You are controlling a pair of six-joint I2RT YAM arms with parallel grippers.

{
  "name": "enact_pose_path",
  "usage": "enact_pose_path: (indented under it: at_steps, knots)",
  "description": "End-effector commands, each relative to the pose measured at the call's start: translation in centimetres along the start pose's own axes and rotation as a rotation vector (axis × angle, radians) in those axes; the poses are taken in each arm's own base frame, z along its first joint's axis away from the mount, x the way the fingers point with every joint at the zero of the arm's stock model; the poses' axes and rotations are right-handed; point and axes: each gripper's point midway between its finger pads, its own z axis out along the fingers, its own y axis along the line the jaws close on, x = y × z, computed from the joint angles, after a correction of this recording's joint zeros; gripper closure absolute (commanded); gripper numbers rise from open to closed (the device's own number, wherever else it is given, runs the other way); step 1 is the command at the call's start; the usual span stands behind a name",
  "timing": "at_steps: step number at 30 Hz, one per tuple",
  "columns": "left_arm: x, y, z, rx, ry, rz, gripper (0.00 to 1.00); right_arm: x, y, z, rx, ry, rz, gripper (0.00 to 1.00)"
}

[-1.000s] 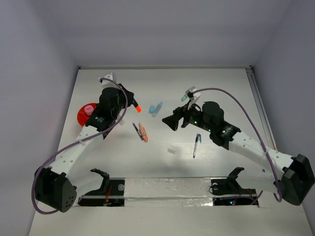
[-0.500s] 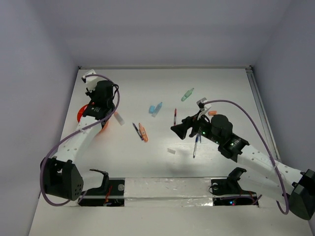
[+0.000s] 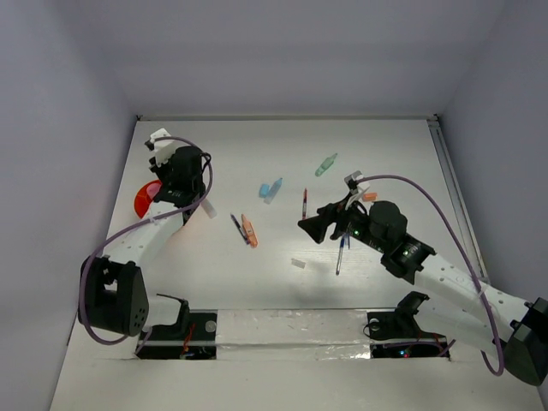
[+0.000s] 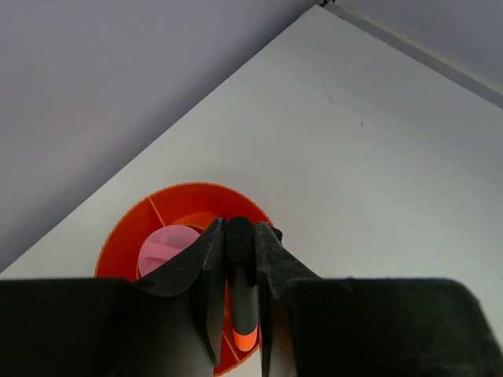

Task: Sort the stationery into containers
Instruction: Place the pen in the storage box.

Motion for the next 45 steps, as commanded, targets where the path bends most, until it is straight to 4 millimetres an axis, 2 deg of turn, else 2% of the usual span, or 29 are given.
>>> enact_pose_path:
  at_steps: [1, 16, 19, 20, 23, 24, 30, 32, 33, 35, 37, 38, 39, 40, 43, 45]
  knots:
    - [0.1, 0.1, 0.7, -0.020, -0.039, -0.009, 1.00, -1.4, 0.9, -0.2, -0.035, -0.062, -0.012, 0.08]
    - [3.3, 0.5, 2.1, -0.077, -0.009, 0.029, 1.00, -1.9, 1.3, -0.8, -0.050, -0.088, -0.020, 0.09]
    - [3.6, 0.6, 2.2, -0.079, -0.008, 0.032, 0.86, -1.8, 1.3, -0.7, -0.050, -0.083, -0.019, 0.08]
    - [3.5, 0.5, 2.2, -0.077, -0.008, 0.023, 0.76, -1.7, 1.2, -0.6, -0.048, -0.082, -0.020, 0.08]
    - [3.2, 0.4, 2.0, -0.073, -0.006, 0.010, 0.60, -1.7, 0.9, -0.5, -0.028, -0.079, -0.024, 0.08]
    - [3.1, 0.3, 1.9, -0.065, -0.005, 0.006, 0.57, -1.6, 0.8, -0.5, -0.024, -0.079, -0.025, 0.08]
    - [-0.5, -0.9, 0.7, 0.030, -0.029, -0.074, 0.32, -1.1, 0.1, 0.0, 0.005, -0.055, -0.027, 0.09]
    - [-3.0, -1.4, -0.1, 0.072, -0.056, -0.122, 0.22, -1.0, -0.4, 0.2, 0.026, -0.051, -0.028, 0.10]
    - [-3.6, -1.9, -0.5, 0.112, -0.053, -0.130, 0.19, -0.8, -0.5, 0.3, 0.030, -0.046, -0.029, 0.12]
    - [-6.7, -3.1, -1.9, 0.196, -0.081, -0.173, 0.14, -0.2, -1.0, 0.8, 0.045, -0.023, -0.027, 0.16]
    - [-8.2, -4.7, -3.4, 0.309, -0.078, -0.178, 0.10, 0.2, -1.3, 1.2, 0.056, -0.003, -0.025, 0.24]
    - [-10.2, -5.1, -4.4, 0.360, -0.101, -0.194, 0.08, 0.5, -1.5, 1.4, 0.062, 0.011, -0.025, 0.34]
    - [-10.6, -6.3, -5.3, 0.443, -0.089, -0.186, 0.07, 1.2, -1.9, 1.9, 0.074, 0.035, -0.024, 0.42]
    - [-11.6, -6.7, -6.0, 0.482, -0.095, -0.192, 0.06, 1.4, -2.1, 2.2, 0.080, 0.048, -0.023, 0.57]
    - [-12.1, -8.6, -8.7, 0.659, -0.067, -0.183, 0.03, 2.8, -3.0, 3.2, 0.109, 0.110, -0.024, 0.73]
    - [-11.7, -9.4, -10.8, 0.780, -0.025, -0.185, 0.02, 3.7, -3.6, 3.8, 0.126, 0.151, -0.022, 0.77]
